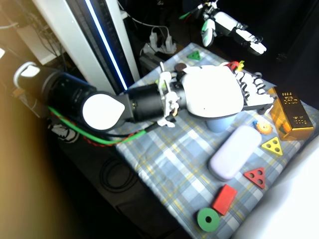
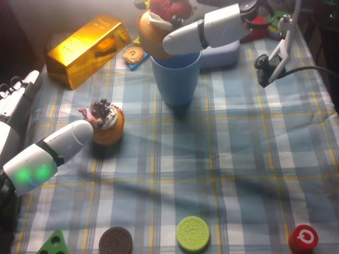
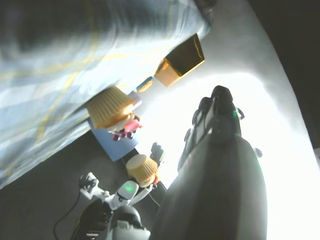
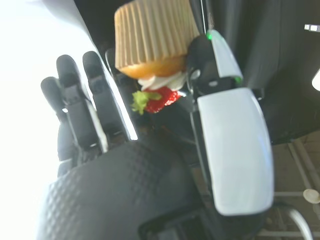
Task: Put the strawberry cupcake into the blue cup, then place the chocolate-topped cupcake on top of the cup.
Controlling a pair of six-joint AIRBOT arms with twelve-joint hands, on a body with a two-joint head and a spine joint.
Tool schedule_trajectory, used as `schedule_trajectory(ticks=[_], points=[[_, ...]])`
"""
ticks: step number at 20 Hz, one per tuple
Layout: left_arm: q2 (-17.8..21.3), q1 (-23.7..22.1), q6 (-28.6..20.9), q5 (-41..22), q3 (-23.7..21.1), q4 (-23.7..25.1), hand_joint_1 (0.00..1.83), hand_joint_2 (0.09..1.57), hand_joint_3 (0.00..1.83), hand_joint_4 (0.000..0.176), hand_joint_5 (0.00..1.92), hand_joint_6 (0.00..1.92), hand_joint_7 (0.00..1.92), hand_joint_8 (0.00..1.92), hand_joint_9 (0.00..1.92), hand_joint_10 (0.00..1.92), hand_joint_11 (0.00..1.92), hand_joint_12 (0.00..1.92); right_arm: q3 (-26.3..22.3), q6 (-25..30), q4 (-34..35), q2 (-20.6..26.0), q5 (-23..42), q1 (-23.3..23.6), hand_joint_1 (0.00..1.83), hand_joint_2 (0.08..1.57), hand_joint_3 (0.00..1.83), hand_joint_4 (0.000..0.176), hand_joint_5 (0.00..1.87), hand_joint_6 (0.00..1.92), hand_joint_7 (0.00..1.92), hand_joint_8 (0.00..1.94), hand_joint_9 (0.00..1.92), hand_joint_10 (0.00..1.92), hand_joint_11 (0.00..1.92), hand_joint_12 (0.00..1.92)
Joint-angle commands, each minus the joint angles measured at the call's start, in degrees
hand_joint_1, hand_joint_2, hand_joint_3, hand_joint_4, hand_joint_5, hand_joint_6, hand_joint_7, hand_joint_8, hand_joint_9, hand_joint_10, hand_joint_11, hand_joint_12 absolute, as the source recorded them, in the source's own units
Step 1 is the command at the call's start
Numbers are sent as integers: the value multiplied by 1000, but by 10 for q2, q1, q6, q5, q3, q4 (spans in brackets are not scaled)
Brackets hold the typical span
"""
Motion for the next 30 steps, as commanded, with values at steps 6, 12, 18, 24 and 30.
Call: schedule_trajectory(ticks=[6,12,18,24,30], points=[[3,-4,-2,-65,2,24,0,814,2,89,16,0,50,1,44,2,0,0,9,16,15,0,27,6,357,1259,0,0,461,7,435,8,460,12,1,1220],[3,-4,-2,-64,2,24,0,824,4,93,11,0,37,0,42,4,0,0,8,16,6,0,19,6,435,1225,7,0,519,3,519,5,543,17,68,1326],[3,-4,-2,-63,2,24,0,813,0,95,6,2,26,1,39,7,0,0,8,16,-4,0,12,6,628,1083,0,0,343,0,305,0,323,0,0,1062],[3,-4,-2,-64,1,24,0,819,1,98,0,0,14,0,23,0,0,0,8,16,-6,0,10,6,558,1054,0,0,329,8,266,15,228,13,0,757],[3,-4,-2,-64,2,24,0,831,5,67,0,0,5,2,12,0,0,0,5,16,-5,0,10,6,418,1079,6,0,238,1,240,6,208,2,0,605]])
